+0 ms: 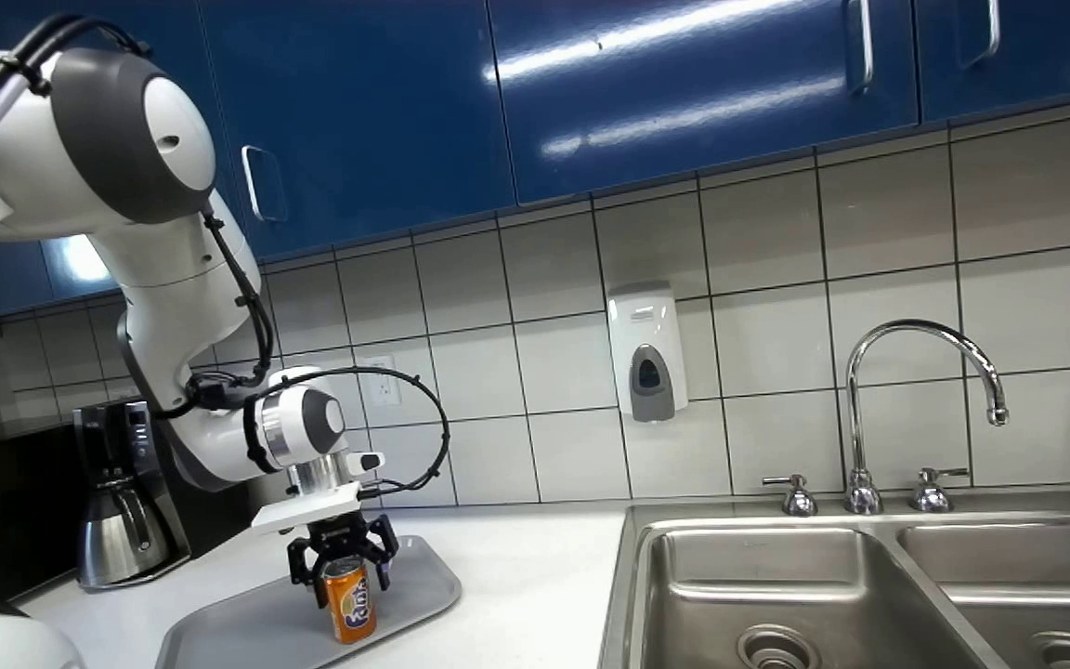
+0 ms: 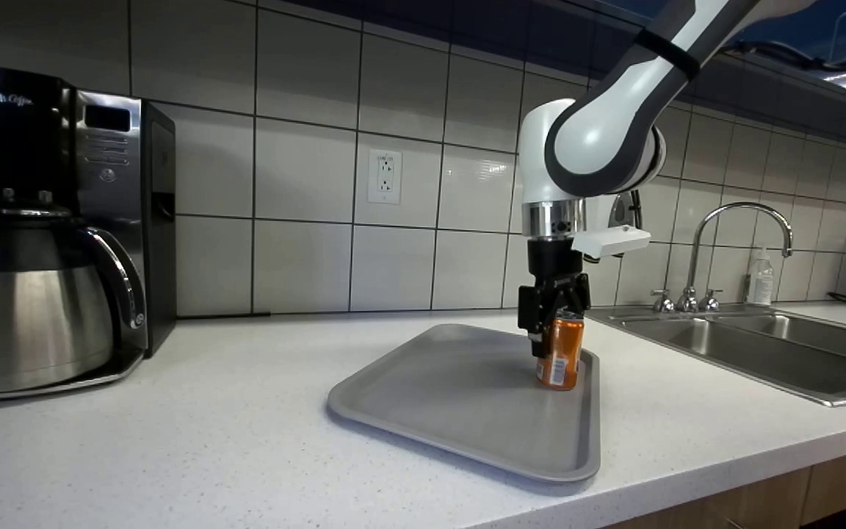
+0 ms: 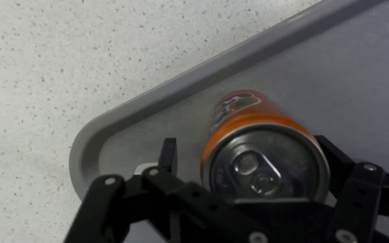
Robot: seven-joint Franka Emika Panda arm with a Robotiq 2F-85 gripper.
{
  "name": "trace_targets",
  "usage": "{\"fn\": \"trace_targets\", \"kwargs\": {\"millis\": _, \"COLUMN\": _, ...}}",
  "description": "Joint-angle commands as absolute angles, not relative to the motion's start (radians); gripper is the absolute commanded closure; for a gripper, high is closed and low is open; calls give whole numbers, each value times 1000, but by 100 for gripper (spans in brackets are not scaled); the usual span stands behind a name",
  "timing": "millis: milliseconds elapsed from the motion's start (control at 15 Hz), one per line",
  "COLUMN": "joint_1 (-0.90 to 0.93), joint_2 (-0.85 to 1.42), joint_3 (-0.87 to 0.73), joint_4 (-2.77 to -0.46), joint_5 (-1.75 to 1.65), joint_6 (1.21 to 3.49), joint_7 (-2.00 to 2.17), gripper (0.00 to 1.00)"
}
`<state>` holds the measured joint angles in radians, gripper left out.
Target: Put the can on the tray
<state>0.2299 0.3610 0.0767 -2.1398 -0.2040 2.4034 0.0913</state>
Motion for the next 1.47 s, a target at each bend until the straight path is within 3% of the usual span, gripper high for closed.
{"fn": "trace_targets", "kwargs": {"millis": 0, "joint_1": 233, "joint_2": 342, "joint_3": 66, "joint_4": -2129, "joint_5": -235, "joint_6": 2395, "joint_7": 132, "gripper": 0}}
{"fn": "trace_targets", "kwargs": {"millis": 1400, "joint_1": 200, "joint_2": 47, "joint_3": 82, "joint_4": -2296, "joint_5": -205, "joint_6": 2418, "joint_7": 154, "gripper": 0}}
